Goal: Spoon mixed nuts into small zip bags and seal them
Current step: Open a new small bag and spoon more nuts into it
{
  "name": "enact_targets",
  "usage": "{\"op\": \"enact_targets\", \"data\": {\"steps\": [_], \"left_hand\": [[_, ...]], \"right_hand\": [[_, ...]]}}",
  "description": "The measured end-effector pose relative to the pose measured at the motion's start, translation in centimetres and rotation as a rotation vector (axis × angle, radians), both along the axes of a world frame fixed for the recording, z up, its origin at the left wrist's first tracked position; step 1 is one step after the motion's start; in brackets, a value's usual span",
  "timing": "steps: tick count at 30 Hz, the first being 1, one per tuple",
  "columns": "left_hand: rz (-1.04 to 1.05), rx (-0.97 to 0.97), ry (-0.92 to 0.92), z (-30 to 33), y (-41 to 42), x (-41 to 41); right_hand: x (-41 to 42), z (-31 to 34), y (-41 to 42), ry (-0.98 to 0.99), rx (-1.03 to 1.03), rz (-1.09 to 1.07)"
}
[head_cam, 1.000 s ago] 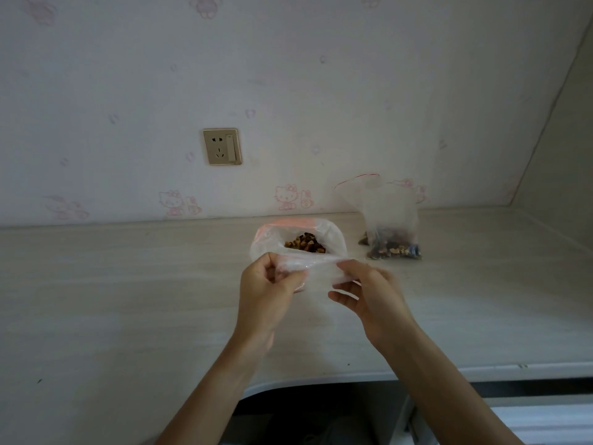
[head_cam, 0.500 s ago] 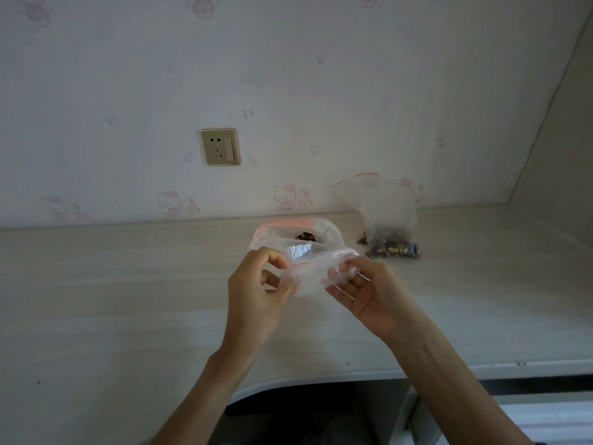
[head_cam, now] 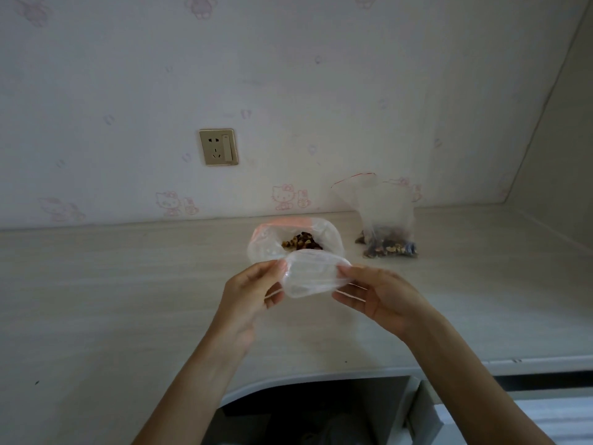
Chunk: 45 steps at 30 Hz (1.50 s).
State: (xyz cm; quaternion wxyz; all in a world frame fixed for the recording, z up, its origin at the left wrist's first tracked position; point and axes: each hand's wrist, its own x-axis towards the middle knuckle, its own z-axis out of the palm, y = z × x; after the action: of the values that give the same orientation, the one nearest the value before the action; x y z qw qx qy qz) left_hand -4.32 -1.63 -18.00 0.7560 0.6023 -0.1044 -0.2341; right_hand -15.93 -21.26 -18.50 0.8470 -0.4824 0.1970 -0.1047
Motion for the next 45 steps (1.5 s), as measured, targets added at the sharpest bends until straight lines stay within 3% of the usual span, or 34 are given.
{"op": "enact_targets", "data": {"steps": [4,7,10,13,18,24,27,30,35,39,41,45], "left_hand": [[-0.122,-0.178,0.289,0.0,0.3,0.4],[-0.184,-0.315,0.487,-0.1,0.2,0.6],[-0.194,-0.368,0.502,-0.3,-0.3,0.7],[-0.204,-0.306,0.339,-0.1,-0.5,0.6],[-0.212,0.021,-0.165,0.2,0.1,-0.1],[-0.01,0.219,-0.728,0.1,-0.5,-0.4],[-0.014,0.239,-0.882,0.8,-0.4,-0.4],[-0.046,0.403,-1.039,1.0,-0.5,-0.3],[-0.018,0.72,-1.2,1.1,-1.3,-0.7],[-0.054,0.835,-1.175,1.4,-1.7,-0.6],[-0.119,0.933,-1.095,1.4,-1.8,-0.1],[-0.216,0.994,-0.987,1.3,-1.9,0.4]], "right_hand": [[0.0,-0.4,-0.4,0.016,-0.027,-0.056],[0.2,-0.4,-0.1,-0.042,0.073,-0.082],[0.5,-0.1,0.2,-0.079,0.248,-0.04],[0.7,0.3,0.7,-0.071,0.25,0.061],[0.9,1.1,1.2,-0.004,0.163,0.076],[0.7,1.1,1.1,0.046,-0.086,0.107],[0.4,1.1,0.8,0.077,-0.291,0.1],[0.4,1.4,1.5,0.158,-0.511,0.0],[1.8,1.3,2.5,0.267,-0.772,-0.229],[1.8,1.2,2.7,0.327,-1.264,-0.211],[1.5,1.0,2.8,0.244,-1.444,-0.114],[1.2,1.7,3.0,-0.061,-1.591,0.158]]}}
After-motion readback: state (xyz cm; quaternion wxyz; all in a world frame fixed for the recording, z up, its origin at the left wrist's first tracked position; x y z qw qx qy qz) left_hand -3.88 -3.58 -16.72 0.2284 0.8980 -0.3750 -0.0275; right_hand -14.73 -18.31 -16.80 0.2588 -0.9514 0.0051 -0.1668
